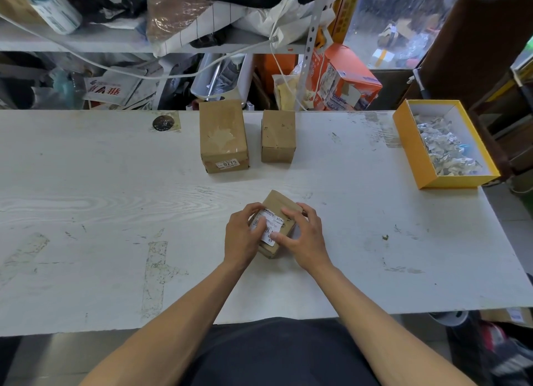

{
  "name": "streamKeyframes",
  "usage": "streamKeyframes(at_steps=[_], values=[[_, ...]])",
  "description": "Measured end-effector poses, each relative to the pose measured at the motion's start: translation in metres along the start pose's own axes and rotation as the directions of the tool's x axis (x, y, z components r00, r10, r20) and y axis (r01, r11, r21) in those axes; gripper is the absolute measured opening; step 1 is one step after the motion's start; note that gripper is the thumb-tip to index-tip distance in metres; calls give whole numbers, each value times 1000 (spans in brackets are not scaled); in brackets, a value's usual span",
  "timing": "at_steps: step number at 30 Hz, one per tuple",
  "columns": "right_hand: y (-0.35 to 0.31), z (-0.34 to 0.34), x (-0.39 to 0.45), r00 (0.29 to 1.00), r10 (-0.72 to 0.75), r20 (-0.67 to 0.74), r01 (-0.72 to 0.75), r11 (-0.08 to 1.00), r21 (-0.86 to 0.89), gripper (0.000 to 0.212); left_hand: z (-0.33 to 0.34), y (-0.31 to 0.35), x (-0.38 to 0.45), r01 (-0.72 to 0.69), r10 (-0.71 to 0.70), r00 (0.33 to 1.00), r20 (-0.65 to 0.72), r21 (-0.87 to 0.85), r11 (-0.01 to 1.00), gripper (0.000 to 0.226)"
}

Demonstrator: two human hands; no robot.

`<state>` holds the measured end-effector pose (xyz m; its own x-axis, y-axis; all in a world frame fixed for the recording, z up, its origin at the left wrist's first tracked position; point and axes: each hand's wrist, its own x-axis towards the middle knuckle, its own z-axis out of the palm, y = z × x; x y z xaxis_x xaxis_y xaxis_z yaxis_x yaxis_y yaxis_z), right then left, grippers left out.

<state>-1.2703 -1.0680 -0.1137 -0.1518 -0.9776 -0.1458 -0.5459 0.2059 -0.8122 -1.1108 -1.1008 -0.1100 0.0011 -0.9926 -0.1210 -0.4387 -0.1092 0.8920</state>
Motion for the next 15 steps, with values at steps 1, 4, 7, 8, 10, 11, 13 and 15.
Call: streamKeyframes(at_steps=[1,4,7,8,10,11,13,15], values=[[0,0,0,1000,-3,-1,3,1000,-1,59,-1,0,0,-6,6,1000,4,10,1000,26],[1,1,0,1000,1,-4,-1,1000,-2,59,-2,-3,1,-9,8,1000,23,35,999,27],[0,1,0,1000,3,-2,-3,1000,2,59,-2,-3,2,-9,7,999,34,63,998,29],[0,1,0,1000,2,0,-2,1000,-1,59,-2,-2,3,-16,13,999,37,80,997,29],[0,1,1,1000,3,3,-3,1000,-5,59,-2,0,4,-29,25,999,43,118,993,27],[0,1,0,1000,4,4,-3,1000,-6,59,-2,0,5,-34,28,998,48,135,990,27],[0,0,0,1000,5,5,-5,1000,-6,59,-3,0,7,-52,44,997,56,142,988,27],[-1,0,0,1000,6,10,-6,1000,-2,59,-3,2,10,-78,70,995,64,134,988,26]])
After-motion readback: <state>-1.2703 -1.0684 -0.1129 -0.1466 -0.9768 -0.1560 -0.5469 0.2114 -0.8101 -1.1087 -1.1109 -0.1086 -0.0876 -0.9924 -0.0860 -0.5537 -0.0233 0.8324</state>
